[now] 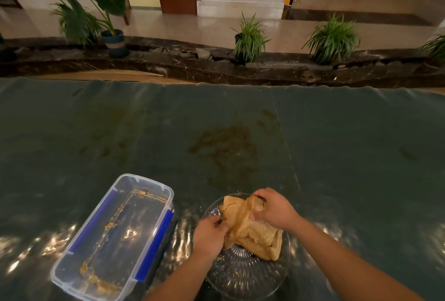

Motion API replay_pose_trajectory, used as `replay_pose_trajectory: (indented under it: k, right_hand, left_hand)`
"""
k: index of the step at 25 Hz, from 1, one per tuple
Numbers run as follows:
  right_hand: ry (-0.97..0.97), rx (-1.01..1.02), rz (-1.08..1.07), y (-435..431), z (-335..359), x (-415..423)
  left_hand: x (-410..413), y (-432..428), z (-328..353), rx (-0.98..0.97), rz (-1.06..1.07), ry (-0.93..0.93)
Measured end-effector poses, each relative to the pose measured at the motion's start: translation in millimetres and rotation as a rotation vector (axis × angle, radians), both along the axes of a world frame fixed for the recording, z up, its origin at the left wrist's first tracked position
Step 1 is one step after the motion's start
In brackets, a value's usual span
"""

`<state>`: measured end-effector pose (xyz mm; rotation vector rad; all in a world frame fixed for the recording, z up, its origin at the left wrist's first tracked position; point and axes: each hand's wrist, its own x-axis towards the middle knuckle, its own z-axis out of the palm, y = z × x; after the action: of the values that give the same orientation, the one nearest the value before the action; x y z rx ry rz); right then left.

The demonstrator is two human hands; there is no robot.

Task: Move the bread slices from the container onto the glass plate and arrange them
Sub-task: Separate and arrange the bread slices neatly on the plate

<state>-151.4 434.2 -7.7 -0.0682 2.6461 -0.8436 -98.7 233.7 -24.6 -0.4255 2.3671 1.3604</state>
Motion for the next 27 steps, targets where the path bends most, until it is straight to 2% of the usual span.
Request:
replay_pose_trajectory:
  k: [2,6,10,14,17,20,24,27]
  right_hand:
    - [0.019,-0.029,0.016,1,3,4]
    - [0.035,-0.071,0.048,9,10,18]
    - [-0.051,-0.139,0.11,17,11,29]
    - [-0.143,-0.08,0.228,14,6,31]
    - [-0.13,-0.014,0.254,10,1,34]
    - [-0.113,0.005,0.143,18,-2,37]
    - [-0.225,-0.002,0.111,33,-4,47]
    - [-0.257,-0.117,0.09,33,-2,55]
  left_hand:
    - [0,2,3,0.017,0.047,-0.007]
    - [13,1,9,0.265,0.196,-0.128]
    - [39,1,4,0.34,0.244,-0.163]
    - [58,2,-8,0.43,0.351,-0.289]
    - [63,-3,-16,0.369,0.297,-0.33]
    - [63,-8,-14,0.268,0.205,-0.303]
    - [55,-7,-7,-0.056,0.042,-0.11]
    - [51,-3,-5,-0.126,-0.06,-0.035]
